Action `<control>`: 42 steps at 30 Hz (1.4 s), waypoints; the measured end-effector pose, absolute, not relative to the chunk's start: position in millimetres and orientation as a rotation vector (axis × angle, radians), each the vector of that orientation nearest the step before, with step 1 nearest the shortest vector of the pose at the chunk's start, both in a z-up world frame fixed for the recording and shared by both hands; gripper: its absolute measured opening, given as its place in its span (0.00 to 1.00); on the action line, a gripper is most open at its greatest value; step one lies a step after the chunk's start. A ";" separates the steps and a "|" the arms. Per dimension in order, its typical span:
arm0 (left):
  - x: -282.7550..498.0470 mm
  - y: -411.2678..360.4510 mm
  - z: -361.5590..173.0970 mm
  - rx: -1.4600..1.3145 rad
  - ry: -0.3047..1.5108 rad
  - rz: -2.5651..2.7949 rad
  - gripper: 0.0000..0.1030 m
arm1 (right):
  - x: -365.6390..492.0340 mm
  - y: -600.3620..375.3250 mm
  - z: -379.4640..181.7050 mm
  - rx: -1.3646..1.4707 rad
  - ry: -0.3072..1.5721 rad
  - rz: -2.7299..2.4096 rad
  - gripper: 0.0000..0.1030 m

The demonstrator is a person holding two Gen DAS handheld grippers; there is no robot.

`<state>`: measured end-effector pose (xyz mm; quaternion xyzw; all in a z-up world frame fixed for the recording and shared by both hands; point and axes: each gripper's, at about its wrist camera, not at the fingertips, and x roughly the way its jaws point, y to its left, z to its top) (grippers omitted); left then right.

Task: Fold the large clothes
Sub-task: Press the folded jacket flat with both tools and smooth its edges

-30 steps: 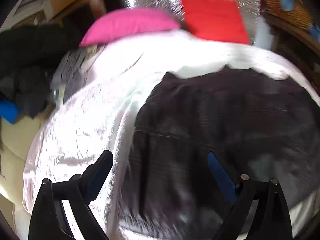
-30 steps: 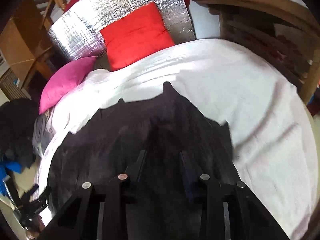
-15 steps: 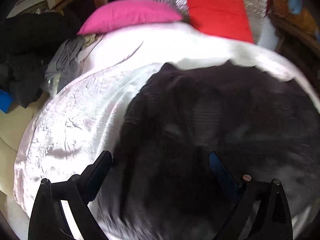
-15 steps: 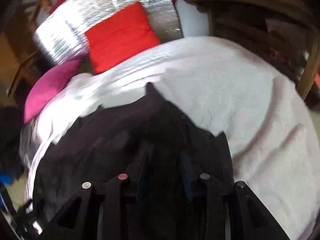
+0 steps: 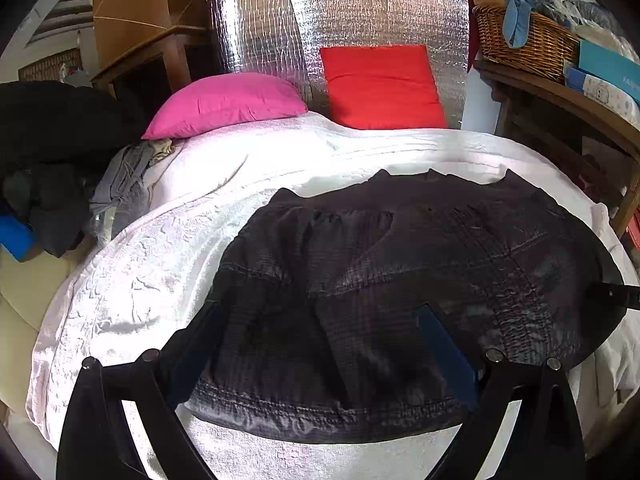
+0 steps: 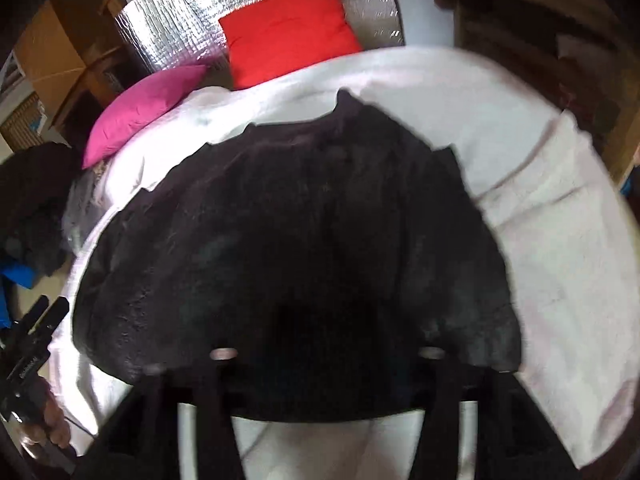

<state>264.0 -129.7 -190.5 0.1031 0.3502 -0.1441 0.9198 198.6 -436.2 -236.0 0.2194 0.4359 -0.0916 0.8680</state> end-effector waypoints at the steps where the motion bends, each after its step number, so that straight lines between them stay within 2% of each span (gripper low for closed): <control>1: 265.0 -129.2 -190.3 0.214 0.718 -0.292 0.95 | 200.3 -435.9 -236.3 0.461 0.910 -0.198 0.60; 3: 260.0 -128.4 -191.4 0.212 0.717 -0.286 0.95 | 203.6 -434.4 -236.2 0.453 0.913 -0.191 0.65; 42: 267.4 -125.5 -193.9 0.239 0.704 -0.268 0.95 | 214.3 -429.7 -237.6 0.376 0.944 -0.179 0.66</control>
